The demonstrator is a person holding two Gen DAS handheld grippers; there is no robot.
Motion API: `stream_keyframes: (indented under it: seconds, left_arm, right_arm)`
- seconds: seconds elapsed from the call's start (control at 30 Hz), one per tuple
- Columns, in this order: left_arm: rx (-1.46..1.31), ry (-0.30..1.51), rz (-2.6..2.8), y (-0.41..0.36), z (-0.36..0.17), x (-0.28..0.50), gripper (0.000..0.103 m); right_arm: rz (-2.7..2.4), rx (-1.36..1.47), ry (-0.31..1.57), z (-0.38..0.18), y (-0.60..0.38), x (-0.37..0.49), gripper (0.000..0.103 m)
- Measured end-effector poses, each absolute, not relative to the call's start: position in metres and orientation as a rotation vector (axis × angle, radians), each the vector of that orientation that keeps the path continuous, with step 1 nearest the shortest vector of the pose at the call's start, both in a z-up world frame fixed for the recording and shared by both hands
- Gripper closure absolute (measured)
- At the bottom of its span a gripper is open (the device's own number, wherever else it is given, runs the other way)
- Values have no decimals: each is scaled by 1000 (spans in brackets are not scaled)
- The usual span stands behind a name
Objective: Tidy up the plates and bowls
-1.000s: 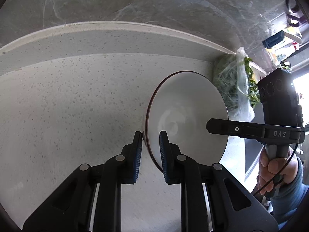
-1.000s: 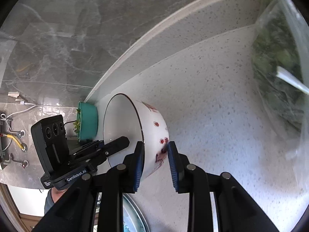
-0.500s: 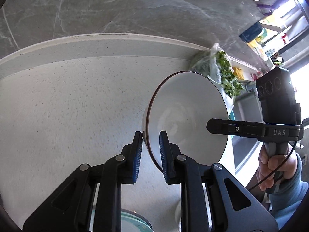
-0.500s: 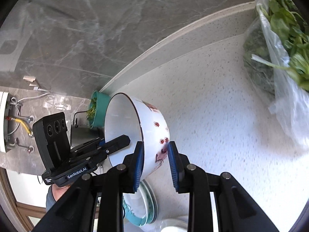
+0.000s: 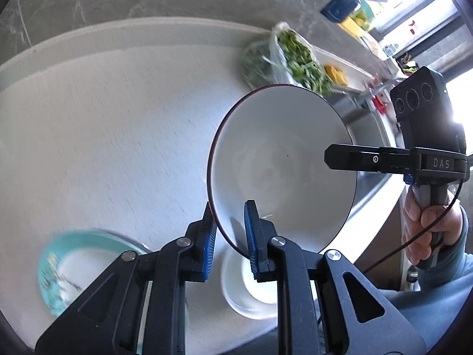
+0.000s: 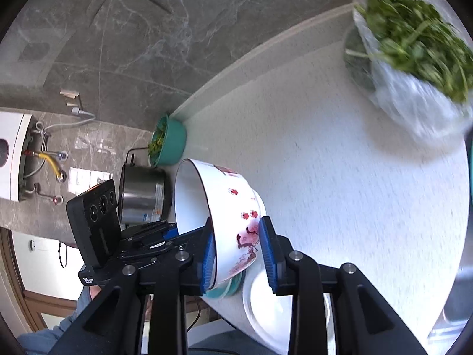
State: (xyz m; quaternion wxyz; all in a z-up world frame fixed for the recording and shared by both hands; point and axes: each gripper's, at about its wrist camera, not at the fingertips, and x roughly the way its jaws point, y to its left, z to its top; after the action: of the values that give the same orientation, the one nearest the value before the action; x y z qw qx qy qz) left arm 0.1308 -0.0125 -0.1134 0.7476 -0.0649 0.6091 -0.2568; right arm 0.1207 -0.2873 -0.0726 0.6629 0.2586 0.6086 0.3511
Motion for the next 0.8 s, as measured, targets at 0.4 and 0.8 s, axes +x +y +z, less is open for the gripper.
stream_keyframes:
  seconds: [0.4,0.8]
  left_arm:
    - [-204,1464,-568,-39,-156,40,86]
    - [-184,1476,-524,-50,-171,23,86]
  right_arm:
    - [770,570,1473,-96,-320,60,73]
    - [750,461,1513,-118,-318,49,78]
